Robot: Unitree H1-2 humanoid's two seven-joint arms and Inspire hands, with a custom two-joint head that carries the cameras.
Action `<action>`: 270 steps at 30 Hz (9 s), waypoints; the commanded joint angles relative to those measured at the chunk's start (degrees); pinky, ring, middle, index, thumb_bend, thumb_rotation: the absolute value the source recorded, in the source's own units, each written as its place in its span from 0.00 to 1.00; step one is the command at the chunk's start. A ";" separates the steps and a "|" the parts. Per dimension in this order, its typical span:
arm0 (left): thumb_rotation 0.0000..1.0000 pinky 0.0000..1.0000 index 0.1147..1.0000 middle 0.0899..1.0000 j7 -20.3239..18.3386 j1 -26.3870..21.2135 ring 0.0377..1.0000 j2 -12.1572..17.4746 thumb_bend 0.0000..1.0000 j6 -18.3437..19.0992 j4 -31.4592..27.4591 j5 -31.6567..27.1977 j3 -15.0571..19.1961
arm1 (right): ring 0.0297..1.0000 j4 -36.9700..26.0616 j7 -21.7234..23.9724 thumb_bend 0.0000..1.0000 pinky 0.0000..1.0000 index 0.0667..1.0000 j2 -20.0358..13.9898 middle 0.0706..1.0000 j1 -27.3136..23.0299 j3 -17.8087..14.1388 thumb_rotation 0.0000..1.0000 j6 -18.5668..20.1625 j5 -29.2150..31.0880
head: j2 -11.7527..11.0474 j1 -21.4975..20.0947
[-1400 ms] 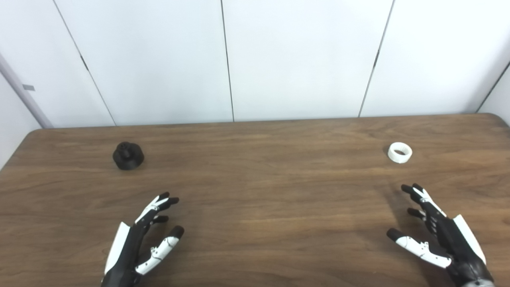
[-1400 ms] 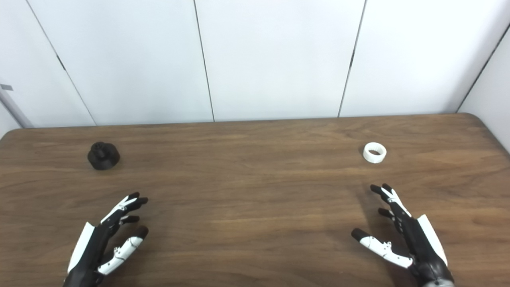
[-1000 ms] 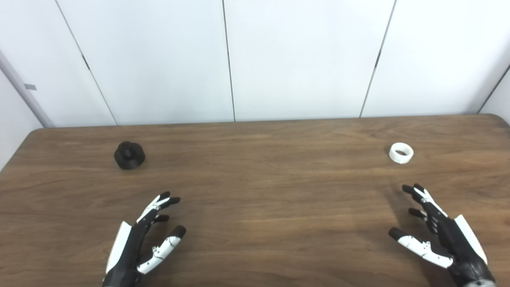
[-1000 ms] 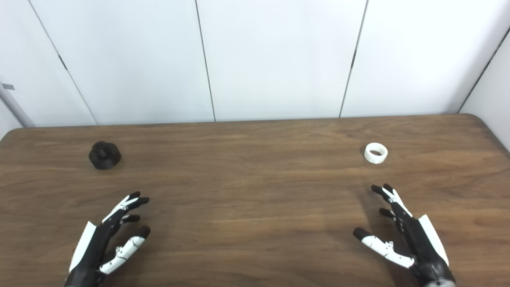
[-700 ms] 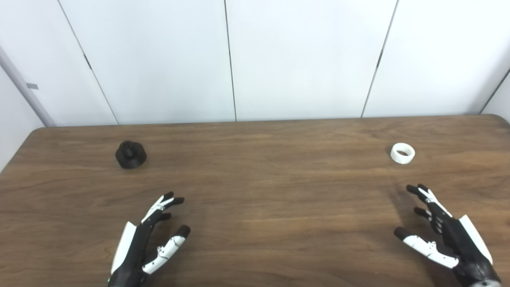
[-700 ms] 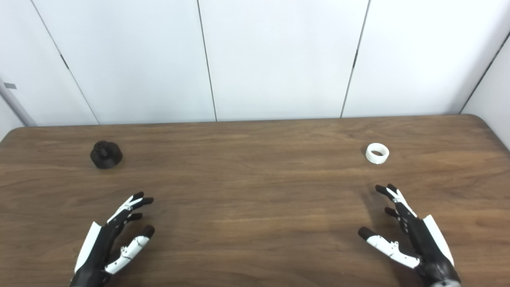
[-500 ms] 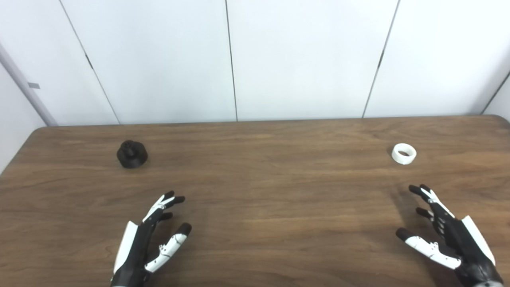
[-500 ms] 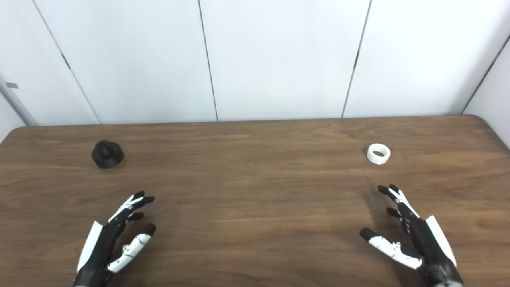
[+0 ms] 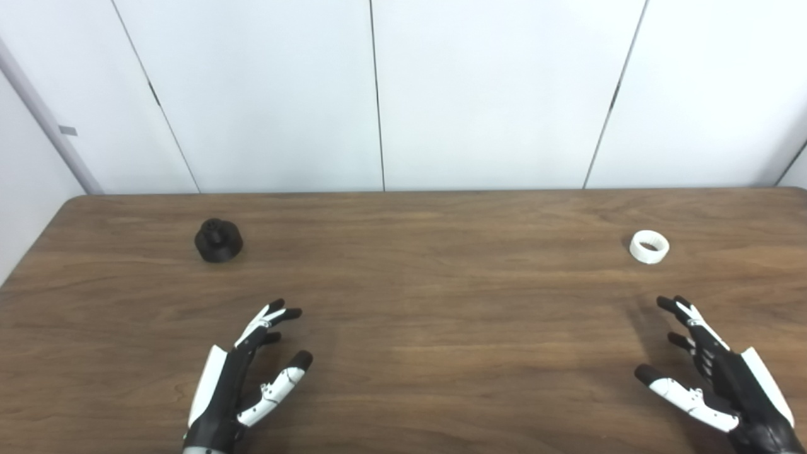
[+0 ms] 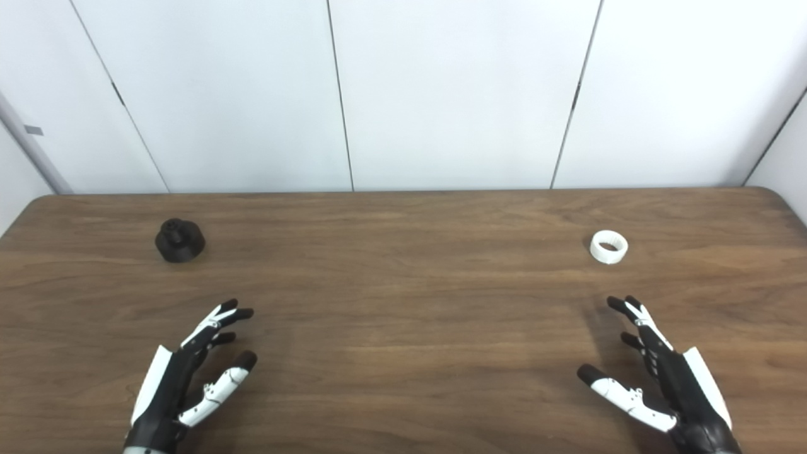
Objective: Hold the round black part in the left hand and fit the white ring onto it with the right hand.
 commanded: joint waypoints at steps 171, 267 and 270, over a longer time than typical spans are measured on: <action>0.14 1.00 0.77 1.00 -8.76 -43.95 1.00 22.07 0.91 31.01 33.15 14.50 -12.27 | 0.96 3.08 -0.35 0.65 0.82 0.90 -2.77 1.00 -0.84 -2.50 0.58 -2.61 0.89 | -4.08 13.73; 0.11 1.00 0.70 1.00 -13.99 -47.19 1.00 25.64 0.95 33.61 35.02 18.51 -16.66 | 0.98 2.59 -0.04 0.69 0.85 0.91 -3.24 1.00 -0.54 -2.17 0.62 -1.37 0.67 | -3.99 13.98; 0.12 1.00 0.71 1.00 -14.56 -46.94 1.00 26.57 0.95 34.19 34.46 19.00 -16.98 | 0.98 2.53 0.06 0.70 0.86 0.92 -3.33 1.00 -0.55 -2.21 0.63 -1.15 0.84 | -4.00 13.98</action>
